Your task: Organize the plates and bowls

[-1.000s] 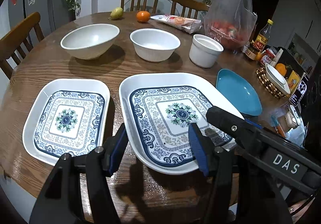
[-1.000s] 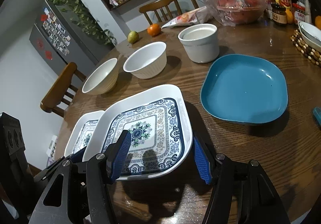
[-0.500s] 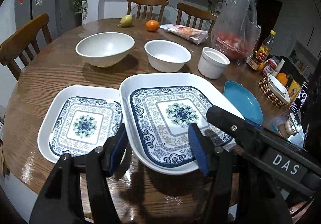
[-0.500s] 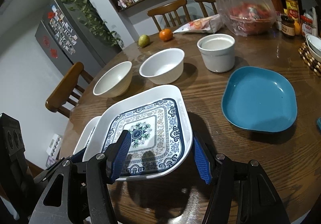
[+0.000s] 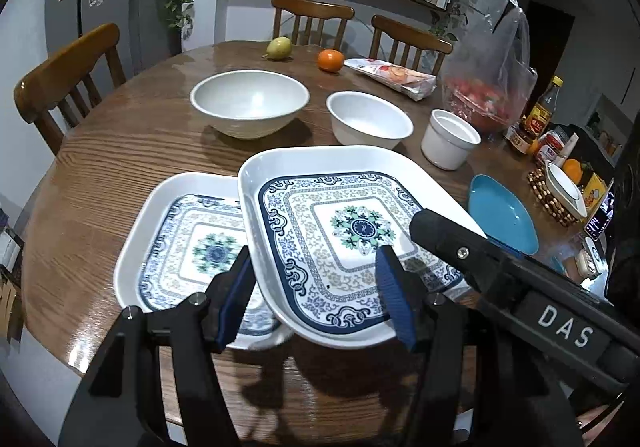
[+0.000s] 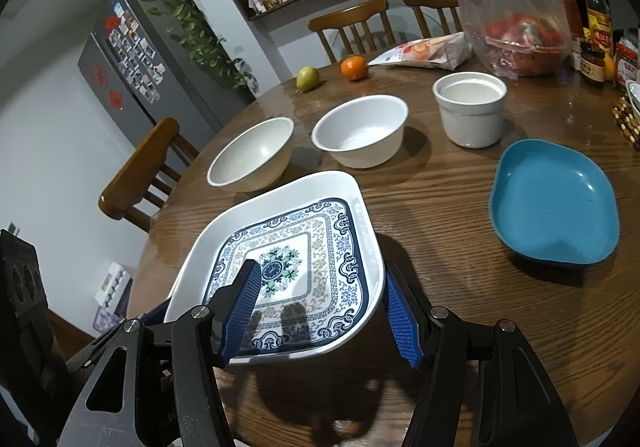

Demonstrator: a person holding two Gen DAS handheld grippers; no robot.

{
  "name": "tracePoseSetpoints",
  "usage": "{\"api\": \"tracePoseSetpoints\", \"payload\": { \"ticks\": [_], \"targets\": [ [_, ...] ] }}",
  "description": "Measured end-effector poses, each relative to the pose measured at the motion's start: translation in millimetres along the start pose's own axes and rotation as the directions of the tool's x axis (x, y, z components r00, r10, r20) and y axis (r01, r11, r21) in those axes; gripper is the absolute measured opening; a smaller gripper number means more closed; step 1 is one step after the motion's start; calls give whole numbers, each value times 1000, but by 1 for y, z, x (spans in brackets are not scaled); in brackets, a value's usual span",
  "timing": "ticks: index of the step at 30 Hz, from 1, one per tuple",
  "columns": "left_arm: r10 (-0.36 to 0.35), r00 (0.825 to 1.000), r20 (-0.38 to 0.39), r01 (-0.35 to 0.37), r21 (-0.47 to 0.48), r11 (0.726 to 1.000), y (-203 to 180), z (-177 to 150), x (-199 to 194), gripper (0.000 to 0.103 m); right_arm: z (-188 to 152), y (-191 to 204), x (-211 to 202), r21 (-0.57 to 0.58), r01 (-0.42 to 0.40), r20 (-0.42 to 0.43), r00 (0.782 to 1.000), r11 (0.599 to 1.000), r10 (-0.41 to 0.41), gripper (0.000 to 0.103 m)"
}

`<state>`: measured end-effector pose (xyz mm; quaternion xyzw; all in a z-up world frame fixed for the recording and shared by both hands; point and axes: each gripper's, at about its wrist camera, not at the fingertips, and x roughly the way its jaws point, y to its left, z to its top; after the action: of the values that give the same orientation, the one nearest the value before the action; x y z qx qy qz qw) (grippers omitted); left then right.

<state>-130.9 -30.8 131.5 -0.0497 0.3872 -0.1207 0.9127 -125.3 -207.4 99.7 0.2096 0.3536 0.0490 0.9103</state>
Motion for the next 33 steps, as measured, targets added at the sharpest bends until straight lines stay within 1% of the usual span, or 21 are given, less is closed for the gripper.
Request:
{"api": "tracePoseSetpoints", "payload": {
  "ticks": [9,17,33],
  "targets": [
    [26,1000,4,-26,-34,999,26,1,-4,59,-1,25,15,-32,-22,-23,1000,999,21,63],
    [45,999,-6,-46,-52,998,44,1,-3,59,-4,40,28,-37,-31,-44,999,999,30,63],
    [47,998,-32,-49,-66,997,82,-2,3,59,-14,69,51,-33,-23,-72,997,999,21,63]
  ]
}}
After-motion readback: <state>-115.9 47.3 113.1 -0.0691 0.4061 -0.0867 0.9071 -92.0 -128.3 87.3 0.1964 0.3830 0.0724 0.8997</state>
